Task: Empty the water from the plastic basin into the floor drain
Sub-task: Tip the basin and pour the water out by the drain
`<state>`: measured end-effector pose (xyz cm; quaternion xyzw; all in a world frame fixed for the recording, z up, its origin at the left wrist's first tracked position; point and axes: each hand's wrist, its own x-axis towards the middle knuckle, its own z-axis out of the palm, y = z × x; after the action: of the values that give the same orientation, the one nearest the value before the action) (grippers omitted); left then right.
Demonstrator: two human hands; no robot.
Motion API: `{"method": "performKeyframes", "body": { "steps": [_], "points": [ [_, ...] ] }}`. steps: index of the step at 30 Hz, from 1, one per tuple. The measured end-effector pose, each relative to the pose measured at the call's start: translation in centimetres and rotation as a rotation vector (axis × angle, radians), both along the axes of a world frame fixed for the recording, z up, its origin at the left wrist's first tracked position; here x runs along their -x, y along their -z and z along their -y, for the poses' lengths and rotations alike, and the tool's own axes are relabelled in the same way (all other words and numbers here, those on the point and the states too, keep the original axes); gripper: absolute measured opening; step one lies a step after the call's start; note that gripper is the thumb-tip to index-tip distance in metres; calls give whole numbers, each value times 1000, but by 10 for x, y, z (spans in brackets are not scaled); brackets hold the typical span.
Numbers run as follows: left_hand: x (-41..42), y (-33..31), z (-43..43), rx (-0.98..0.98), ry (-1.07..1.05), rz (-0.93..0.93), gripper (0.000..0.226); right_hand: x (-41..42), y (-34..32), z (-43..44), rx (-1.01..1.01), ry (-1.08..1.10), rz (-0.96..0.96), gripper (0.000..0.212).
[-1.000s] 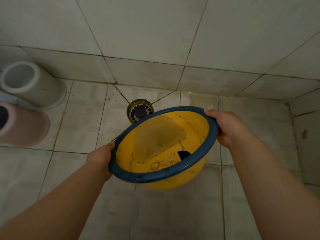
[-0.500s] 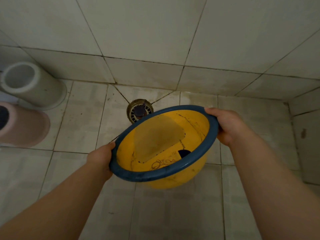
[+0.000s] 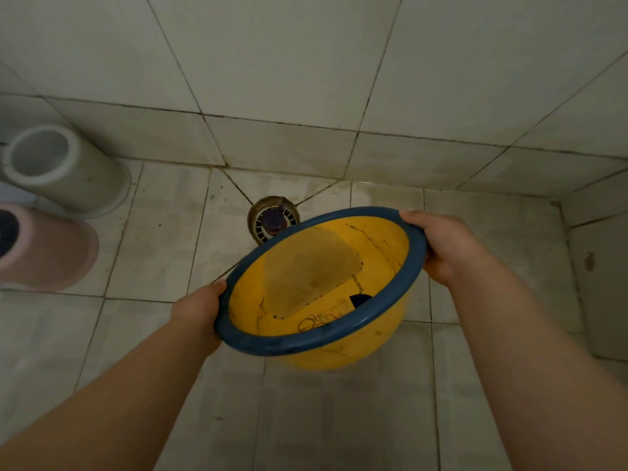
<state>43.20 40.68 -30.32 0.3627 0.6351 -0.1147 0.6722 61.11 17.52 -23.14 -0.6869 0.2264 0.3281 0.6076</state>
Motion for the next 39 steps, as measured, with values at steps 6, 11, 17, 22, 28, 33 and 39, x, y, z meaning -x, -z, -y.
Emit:
{"method": "performKeyframes", "body": {
  "steps": [6, 11, 17, 22, 28, 33, 39],
  "points": [
    [2, 3, -3, 14, 17, 1, 52, 0, -3, 1, -9, 3, -2, 12],
    [3, 2, -4, -15, 18, -15, 49, 1, -3, 1, -5, -1, 3, 12],
    [1, 6, -4, -1, 9, -16, 49, -3, -3, -1, -5, -7, 16, 11],
    [-2, 3, -2, 28, 19, 4, 48, -6, -3, -4, 11, -11, 21, 22],
    [0, 4, -5, 41, 14, 11, 49, -6, -1, -5, 21, -19, 22, 23],
    [-1, 4, -4, 37, 6, 6, 49, -9, -3, -7, 33, -28, 33, 16],
    [-5, 1, -2, 59, -4, 54, 50, -13, -4, -9, 46, -48, 33, 12]
  ]
}}
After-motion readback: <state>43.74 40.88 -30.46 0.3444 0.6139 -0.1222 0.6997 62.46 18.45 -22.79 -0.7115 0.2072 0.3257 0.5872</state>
